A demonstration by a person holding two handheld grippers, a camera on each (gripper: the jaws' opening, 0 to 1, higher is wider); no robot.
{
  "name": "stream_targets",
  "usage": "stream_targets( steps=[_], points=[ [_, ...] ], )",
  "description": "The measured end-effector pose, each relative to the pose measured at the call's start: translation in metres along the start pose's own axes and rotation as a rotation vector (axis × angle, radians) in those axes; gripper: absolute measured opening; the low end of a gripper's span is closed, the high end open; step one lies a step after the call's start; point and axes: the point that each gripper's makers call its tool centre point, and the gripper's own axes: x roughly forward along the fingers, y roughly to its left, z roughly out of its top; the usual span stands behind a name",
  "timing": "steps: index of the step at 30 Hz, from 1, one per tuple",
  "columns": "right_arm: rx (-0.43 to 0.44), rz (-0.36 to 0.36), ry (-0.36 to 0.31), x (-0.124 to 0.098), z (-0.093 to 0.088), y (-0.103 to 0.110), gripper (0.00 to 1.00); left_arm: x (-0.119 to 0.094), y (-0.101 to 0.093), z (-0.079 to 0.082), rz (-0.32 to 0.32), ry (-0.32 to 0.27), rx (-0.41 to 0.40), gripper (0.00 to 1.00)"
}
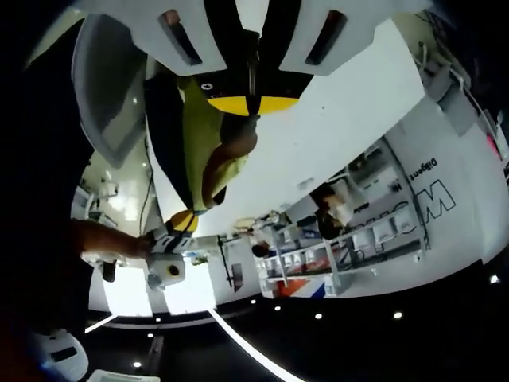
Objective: Fold the garment on the visible template until the final outline fits inside the template.
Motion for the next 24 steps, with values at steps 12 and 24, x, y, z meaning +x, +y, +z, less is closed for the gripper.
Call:
stream_targets(
  steps=[12,24],
  points=[
    [-0.024,-0.106,0.038,0.017,-0.019,-0.049,0.0,0.038,0.03,-0.012,0.064,0.027,-0.016,0.02],
    [-0.096,-0.191,0.081,0.046,-0.038,-0.085,0.0,0.066,0.059,-0.035,0.161,0.097,0.032,0.02]
  ],
)
